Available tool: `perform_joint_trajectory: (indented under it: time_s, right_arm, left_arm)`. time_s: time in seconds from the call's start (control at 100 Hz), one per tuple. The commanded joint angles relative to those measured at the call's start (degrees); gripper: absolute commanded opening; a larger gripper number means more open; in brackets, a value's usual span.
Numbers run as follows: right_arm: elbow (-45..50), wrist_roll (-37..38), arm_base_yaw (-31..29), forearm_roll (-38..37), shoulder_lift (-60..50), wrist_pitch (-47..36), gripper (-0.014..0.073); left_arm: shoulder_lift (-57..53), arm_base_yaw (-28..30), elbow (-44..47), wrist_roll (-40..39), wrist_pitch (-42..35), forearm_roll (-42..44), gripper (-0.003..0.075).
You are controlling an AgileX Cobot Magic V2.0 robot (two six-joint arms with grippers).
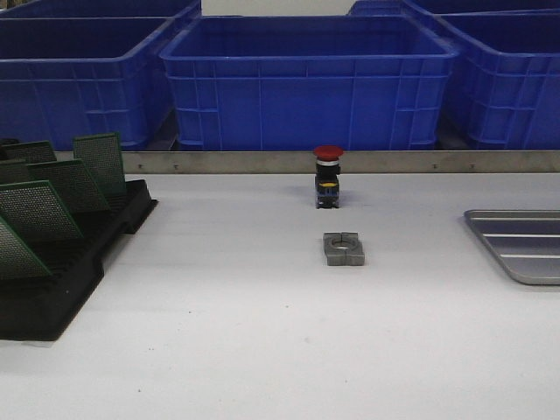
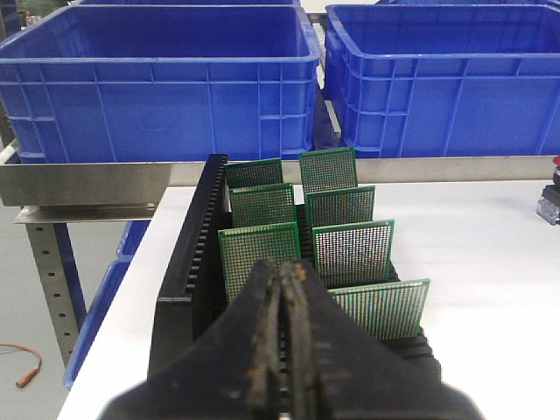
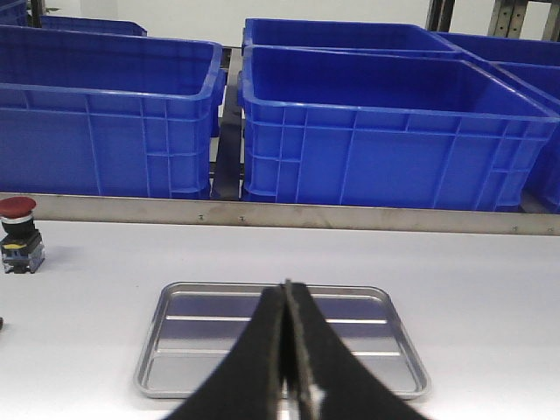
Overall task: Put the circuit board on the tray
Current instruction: 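Move the left gripper down toward the green boards in the black rack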
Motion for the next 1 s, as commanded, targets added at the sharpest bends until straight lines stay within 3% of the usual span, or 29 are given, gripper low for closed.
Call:
perform_joint_trajectory:
  time_s: [0.0, 0.52, 0.79, 0.99]
  right_arm:
    - [-0.63, 0.01, -0.05, -0.64, -1.50, -4.31, -0.0112]
    - [-0.63, 0.01, -0.05, -0.64, -1.50, -4.31, -0.0112]
    - [-0.63, 0.01, -0.05, -0.64, -1.50, -4.31, -0.0112]
    - [-0.63, 0.01, -0.05, -0.64, -1.50, -4.31, -0.0112]
  left_arm:
    - [-1.87, -0.37, 2.72, -0.05, -4.88, -0.07, -0.0020]
    - [-1.87, -0.37, 0.91, -0.05, -4.68, -1.38, -0.0020]
    - [-0.38, -0.37, -10.33, -0.05, 7.11, -4.08, -0.0020]
    - [7.10, 0.02, -20.40, -0.05, 14.71, -3.75, -0.0020]
